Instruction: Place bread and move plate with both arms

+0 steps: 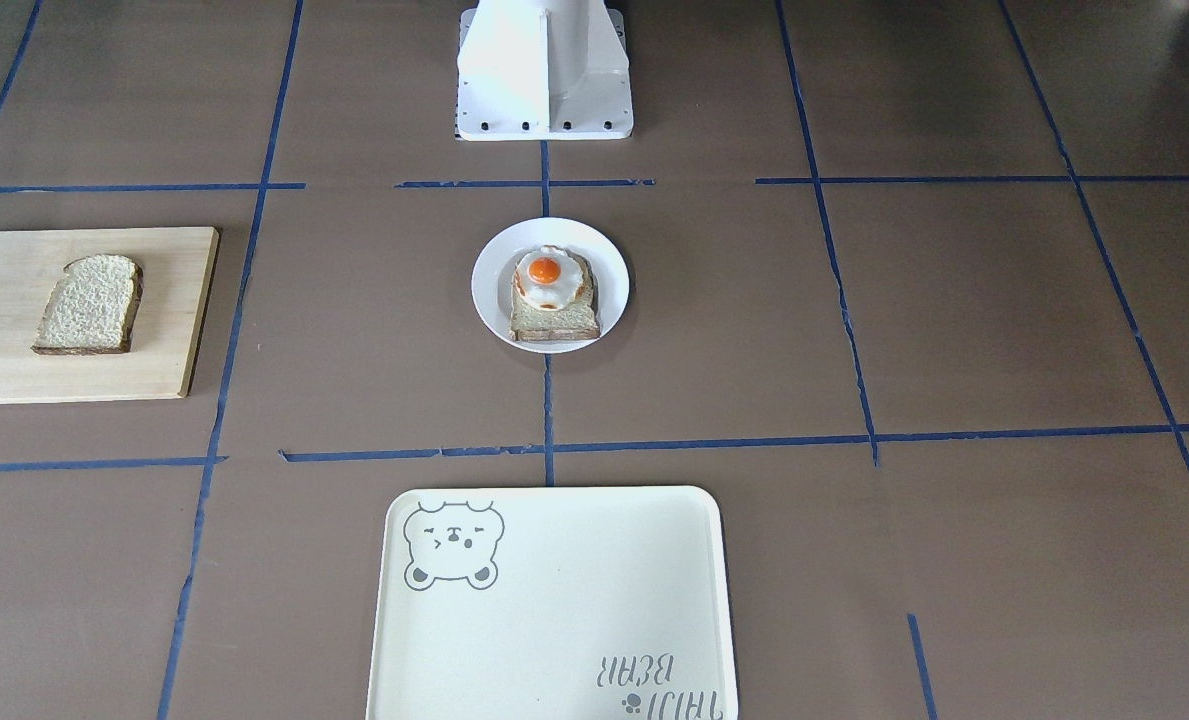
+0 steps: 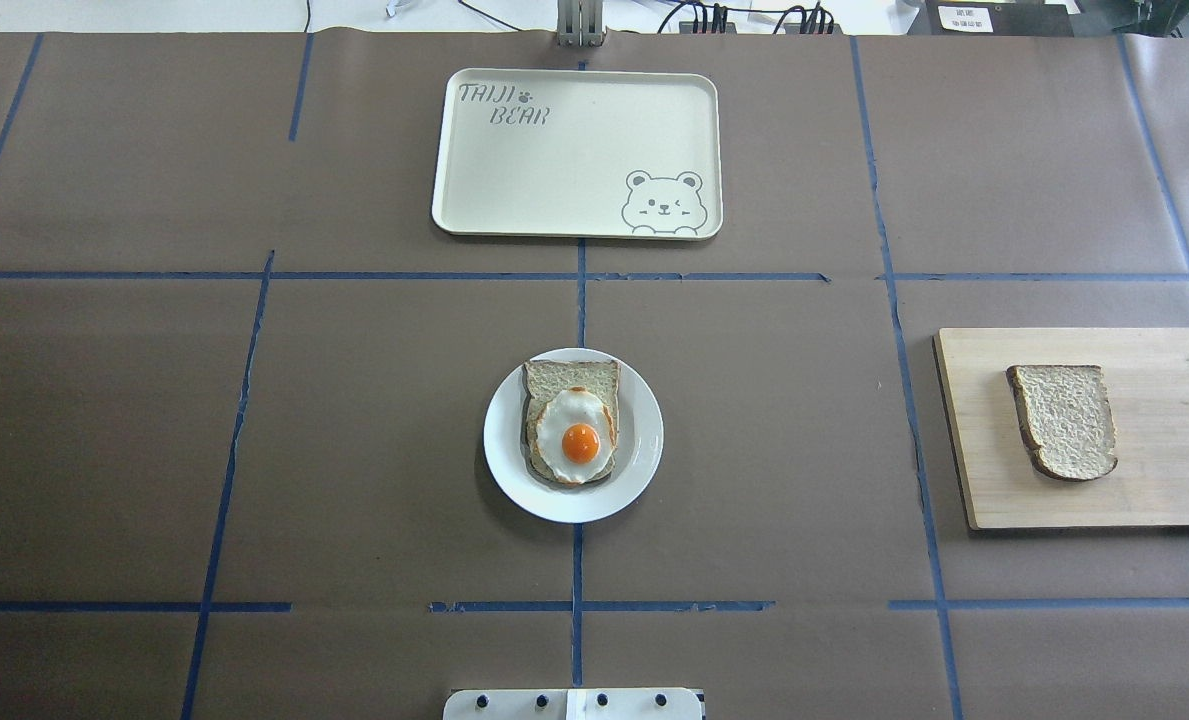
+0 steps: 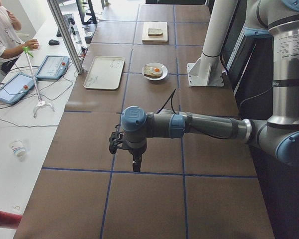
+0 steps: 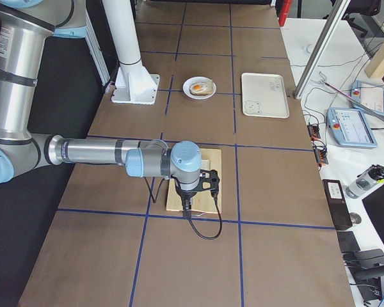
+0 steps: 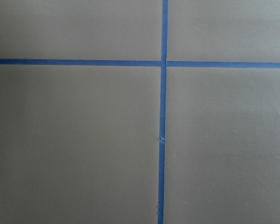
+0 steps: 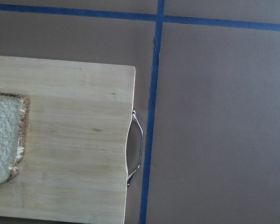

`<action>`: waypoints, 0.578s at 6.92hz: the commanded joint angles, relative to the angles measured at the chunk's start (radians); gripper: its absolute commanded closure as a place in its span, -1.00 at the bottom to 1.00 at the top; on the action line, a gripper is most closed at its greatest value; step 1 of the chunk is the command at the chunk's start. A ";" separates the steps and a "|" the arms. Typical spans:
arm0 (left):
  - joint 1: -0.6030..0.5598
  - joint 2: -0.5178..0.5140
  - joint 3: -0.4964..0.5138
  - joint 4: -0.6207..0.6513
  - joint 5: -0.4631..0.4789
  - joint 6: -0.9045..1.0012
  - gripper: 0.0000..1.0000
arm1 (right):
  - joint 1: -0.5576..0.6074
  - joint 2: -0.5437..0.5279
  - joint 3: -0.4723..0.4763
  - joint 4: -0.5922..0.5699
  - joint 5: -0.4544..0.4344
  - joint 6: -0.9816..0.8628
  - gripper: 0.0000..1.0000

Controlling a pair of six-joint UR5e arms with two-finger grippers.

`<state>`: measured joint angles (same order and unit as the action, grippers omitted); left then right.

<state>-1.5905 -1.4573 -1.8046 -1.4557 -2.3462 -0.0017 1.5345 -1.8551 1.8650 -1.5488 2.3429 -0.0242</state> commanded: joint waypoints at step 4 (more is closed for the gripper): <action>0.029 0.005 -0.007 0.000 -0.095 -0.011 -1.00 | -0.001 -0.003 0.000 0.012 0.003 0.000 -1.00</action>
<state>-1.5641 -1.4543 -1.8086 -1.4550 -2.3836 -0.0052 1.5342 -1.8572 1.8666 -1.5380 2.3484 -0.0210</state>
